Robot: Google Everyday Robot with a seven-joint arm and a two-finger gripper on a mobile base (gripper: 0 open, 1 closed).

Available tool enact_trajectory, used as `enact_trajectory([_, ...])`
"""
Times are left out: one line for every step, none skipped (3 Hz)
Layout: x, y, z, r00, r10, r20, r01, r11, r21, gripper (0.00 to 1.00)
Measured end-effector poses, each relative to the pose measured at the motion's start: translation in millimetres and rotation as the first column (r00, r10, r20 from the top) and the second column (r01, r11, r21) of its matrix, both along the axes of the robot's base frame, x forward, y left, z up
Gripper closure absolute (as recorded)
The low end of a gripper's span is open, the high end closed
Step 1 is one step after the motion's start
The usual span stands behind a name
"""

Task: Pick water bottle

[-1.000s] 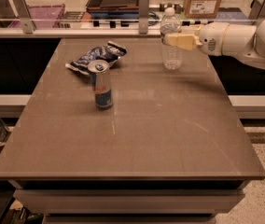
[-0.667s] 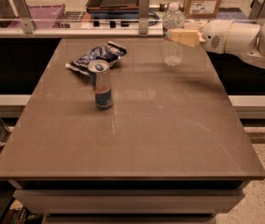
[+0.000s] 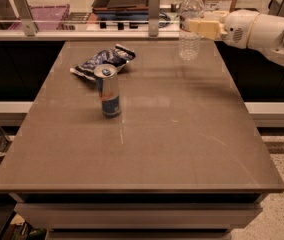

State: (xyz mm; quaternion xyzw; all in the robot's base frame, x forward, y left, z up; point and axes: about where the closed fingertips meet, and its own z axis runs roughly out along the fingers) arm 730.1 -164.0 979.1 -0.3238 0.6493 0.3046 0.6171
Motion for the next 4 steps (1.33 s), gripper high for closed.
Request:
enact_trajectory([-0.1,-3.5,17.8,0.9994,-0.024,0.025,0.025,1.000,-0.018,1.00])
enact_trajectory([0.3,-5.9,34.4,0.9979,-0.041,0.050,0.043,0.999,-0.029,1.00])
enact_trajectory([-1.1,-4.3,62.7,0.9950,-0.035,0.093,0.039,0.998,-0.045,1.00])
enact_trajectory([-1.1,-4.3,62.7,0.9950,-0.035,0.093,0.039,0.998,-0.045,1.00])
